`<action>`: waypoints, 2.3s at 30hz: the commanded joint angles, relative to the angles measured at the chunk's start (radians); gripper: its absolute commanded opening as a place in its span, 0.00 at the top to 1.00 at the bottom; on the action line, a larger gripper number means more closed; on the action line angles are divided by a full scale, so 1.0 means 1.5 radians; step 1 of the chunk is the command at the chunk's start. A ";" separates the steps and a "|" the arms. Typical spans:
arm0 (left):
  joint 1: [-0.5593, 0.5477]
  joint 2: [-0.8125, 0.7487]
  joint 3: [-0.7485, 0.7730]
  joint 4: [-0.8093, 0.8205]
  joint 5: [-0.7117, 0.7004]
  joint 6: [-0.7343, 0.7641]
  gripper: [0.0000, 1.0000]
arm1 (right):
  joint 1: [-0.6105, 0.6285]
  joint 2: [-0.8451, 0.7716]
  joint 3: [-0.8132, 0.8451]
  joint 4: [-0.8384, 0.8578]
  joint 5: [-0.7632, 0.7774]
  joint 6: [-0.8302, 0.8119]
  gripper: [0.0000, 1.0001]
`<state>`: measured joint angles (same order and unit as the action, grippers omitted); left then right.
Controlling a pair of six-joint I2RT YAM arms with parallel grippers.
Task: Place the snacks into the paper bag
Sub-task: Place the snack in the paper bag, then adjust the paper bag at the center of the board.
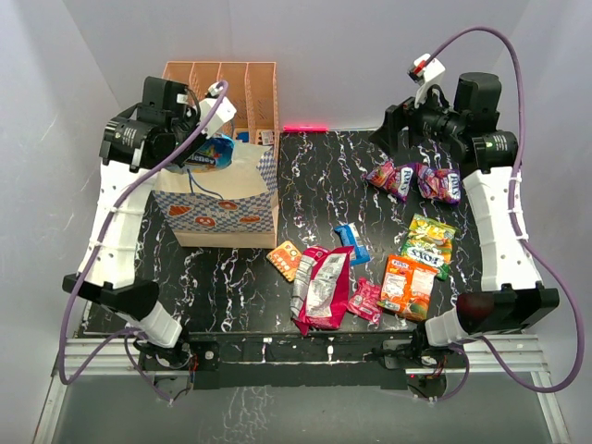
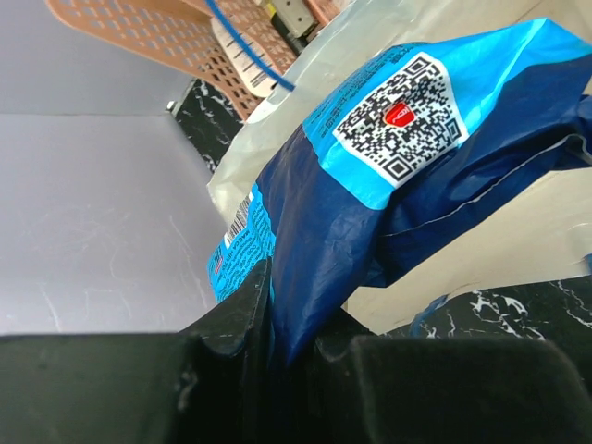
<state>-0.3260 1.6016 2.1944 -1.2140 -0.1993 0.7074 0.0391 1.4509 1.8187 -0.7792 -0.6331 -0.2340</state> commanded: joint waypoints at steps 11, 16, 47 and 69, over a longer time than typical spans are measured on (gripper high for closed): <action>-0.001 0.026 -0.013 0.048 0.106 0.000 1.00 | -0.002 0.006 -0.047 0.051 0.028 -0.003 0.01; 0.009 0.025 -0.089 0.107 0.106 0.016 1.00 | 0.004 0.006 -0.112 0.056 0.011 -0.036 0.01; 0.091 0.100 -0.303 0.227 0.273 0.008 0.99 | 0.170 0.022 -0.358 0.049 0.042 -0.174 0.02; 0.086 0.030 -0.345 0.274 0.217 0.027 0.73 | 0.226 0.002 -0.453 -0.036 0.071 -0.143 0.02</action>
<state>-0.1921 1.7748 1.6207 -0.8223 0.1455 0.7334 0.3752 1.4792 1.1606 -0.8303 -0.5327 -0.4767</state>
